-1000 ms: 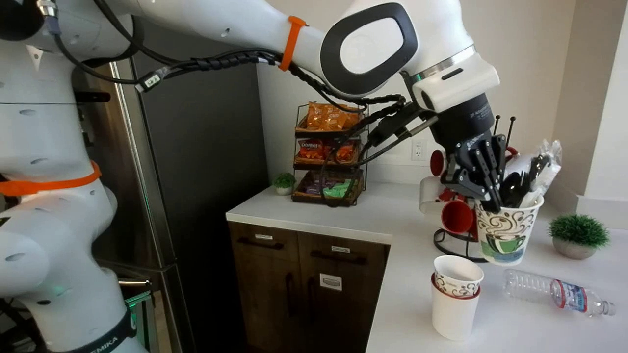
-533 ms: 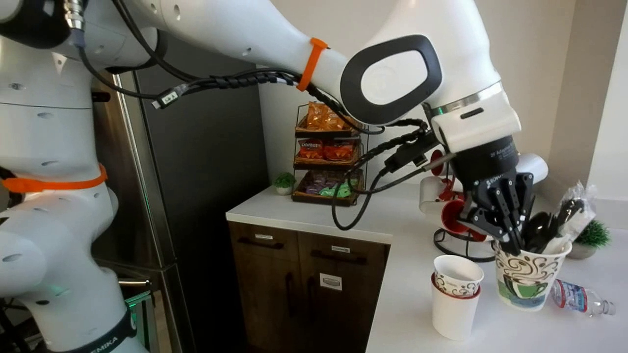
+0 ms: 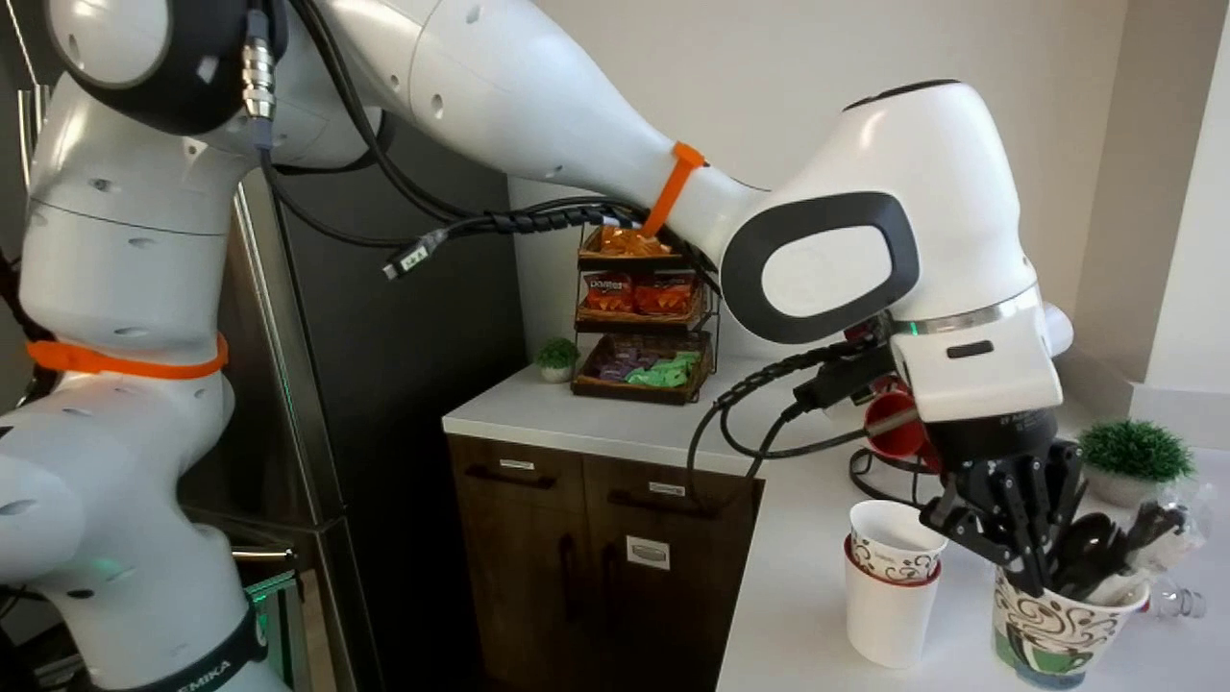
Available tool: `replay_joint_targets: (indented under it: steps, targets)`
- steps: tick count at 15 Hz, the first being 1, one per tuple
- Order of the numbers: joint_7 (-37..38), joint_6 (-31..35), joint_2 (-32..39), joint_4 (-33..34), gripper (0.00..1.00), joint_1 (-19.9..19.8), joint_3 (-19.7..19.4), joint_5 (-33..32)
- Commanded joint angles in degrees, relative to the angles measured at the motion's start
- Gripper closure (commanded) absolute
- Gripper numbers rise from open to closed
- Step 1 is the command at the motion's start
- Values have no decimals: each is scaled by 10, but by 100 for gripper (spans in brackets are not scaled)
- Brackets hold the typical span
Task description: Move the top cup to the counter
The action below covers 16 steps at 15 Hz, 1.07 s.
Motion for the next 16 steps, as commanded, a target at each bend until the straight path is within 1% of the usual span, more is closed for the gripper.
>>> replay_joint_targets:
  steps: [1, 4, 8, 16]
  targets:
    - [0, 25, 41, 33, 99, -13, 1, 32]
    - [-4, 39, 62, 43, 99, -18, 2, 39]
    - [-11, 49, 86, 50, 99, -14, 3, 29]
    - [-20, 41, 118, 62, 99, -20, 7, 35]
